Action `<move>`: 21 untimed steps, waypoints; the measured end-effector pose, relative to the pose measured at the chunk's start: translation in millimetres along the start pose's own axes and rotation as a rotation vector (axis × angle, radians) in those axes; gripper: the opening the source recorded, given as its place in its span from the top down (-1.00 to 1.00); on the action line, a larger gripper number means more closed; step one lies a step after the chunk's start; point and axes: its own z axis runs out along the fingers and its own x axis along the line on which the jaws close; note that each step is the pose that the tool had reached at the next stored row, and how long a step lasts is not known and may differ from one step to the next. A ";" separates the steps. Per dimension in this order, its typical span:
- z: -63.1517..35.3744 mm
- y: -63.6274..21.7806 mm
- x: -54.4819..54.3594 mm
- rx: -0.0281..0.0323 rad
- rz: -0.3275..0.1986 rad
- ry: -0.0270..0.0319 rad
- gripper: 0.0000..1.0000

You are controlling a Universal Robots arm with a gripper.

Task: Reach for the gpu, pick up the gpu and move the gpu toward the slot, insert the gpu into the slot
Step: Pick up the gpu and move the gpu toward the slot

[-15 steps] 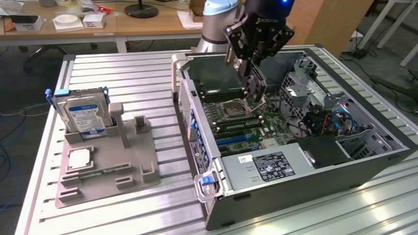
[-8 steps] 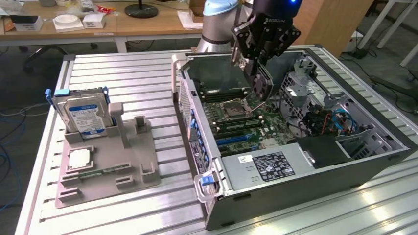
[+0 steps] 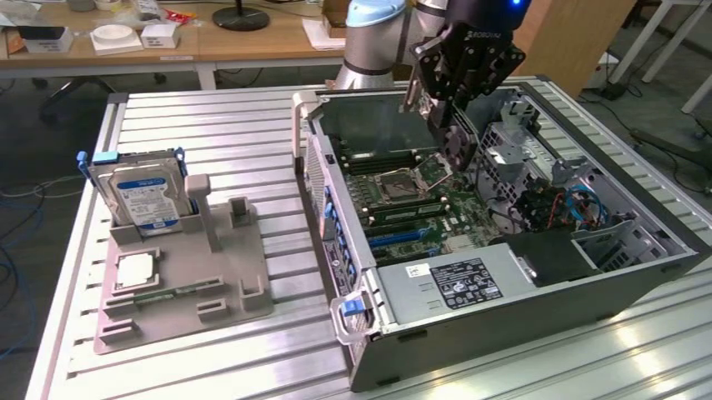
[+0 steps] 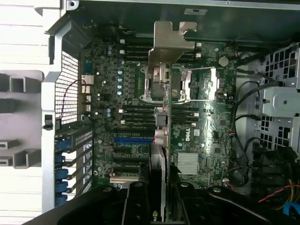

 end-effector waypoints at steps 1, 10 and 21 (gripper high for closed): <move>0.0 0.0 -2.1 0.0000 0.000 0.0000 0.47; -0.1 -0.3 -20.3 0.0000 0.000 0.0000 0.47; -0.3 -0.6 -38.5 0.0001 0.000 0.0000 0.47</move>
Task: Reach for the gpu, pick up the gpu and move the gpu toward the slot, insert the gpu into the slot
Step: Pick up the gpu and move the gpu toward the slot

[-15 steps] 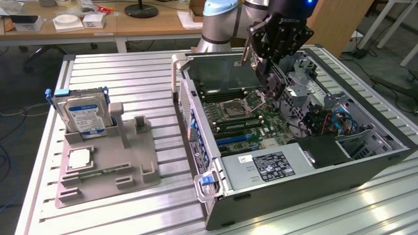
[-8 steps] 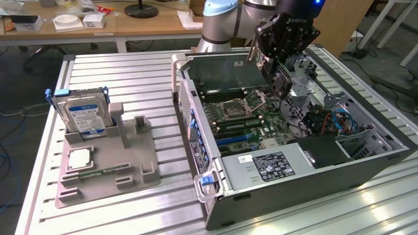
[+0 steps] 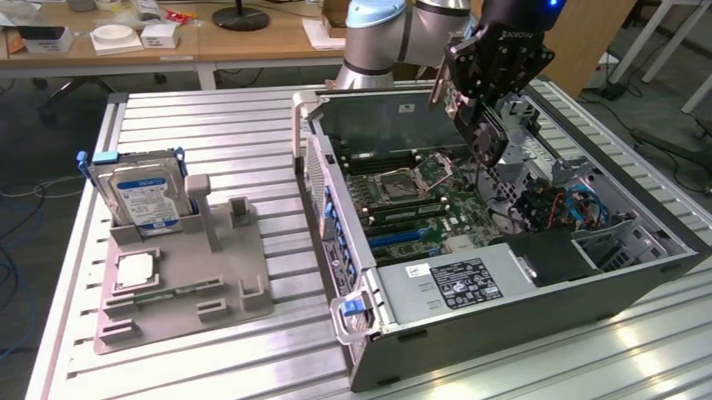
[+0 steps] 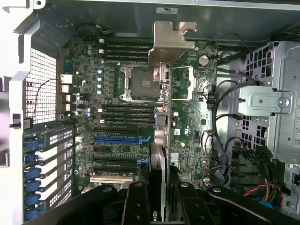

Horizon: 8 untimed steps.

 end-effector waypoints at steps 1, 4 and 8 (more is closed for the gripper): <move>0.0 0.0 0.0 0.0000 0.000 0.0000 0.47; 0.0 0.0 0.0 -0.0001 0.000 0.0000 0.47; 0.0 0.0 0.0 0.0000 0.000 0.0000 0.47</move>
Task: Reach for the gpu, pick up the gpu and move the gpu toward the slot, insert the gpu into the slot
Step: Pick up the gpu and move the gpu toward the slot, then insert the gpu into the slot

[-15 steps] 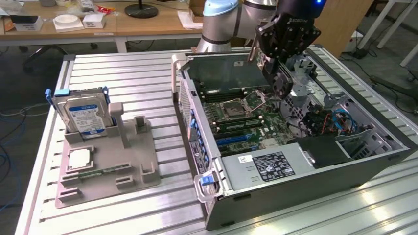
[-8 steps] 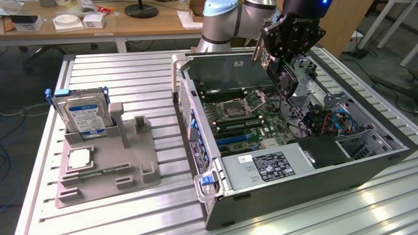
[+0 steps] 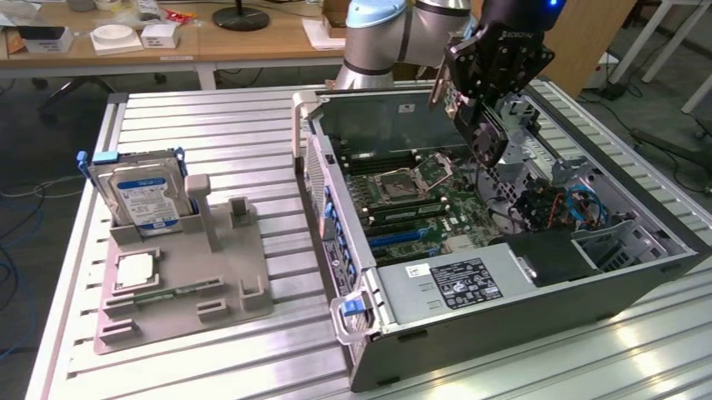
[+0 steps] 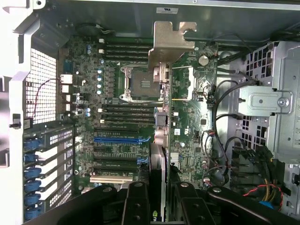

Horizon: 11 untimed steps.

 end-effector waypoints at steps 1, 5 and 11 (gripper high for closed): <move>0.0 0.0 0.0 0.0000 0.000 0.0000 0.47; 0.0 0.0 0.0 0.0000 0.000 0.0000 0.47; 0.0 0.0 0.0 0.0001 -0.024 0.0004 0.47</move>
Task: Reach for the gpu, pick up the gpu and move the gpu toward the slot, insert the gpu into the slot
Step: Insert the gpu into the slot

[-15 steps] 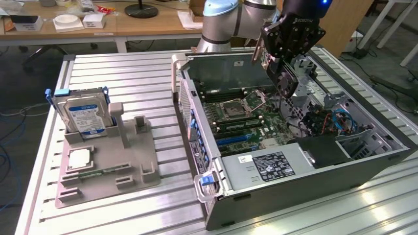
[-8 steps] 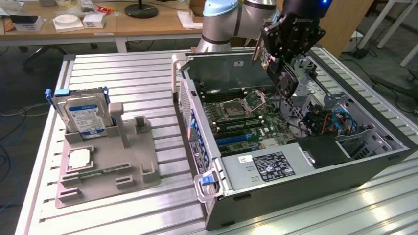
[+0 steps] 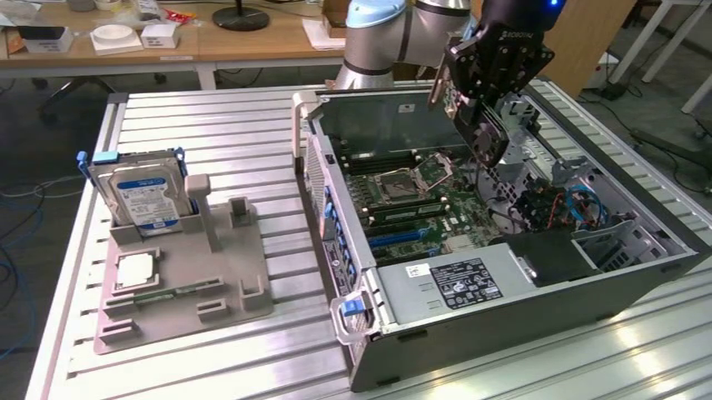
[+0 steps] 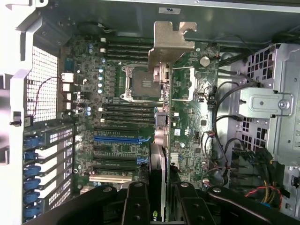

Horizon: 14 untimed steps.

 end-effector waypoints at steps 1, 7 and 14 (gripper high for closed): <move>0.0 0.0 0.0 0.0001 -0.009 0.0001 0.47; 0.0 -0.1 0.0 0.0004 -0.059 0.0010 0.47; 0.0 -0.6 0.1 0.0008 -0.112 0.0019 0.47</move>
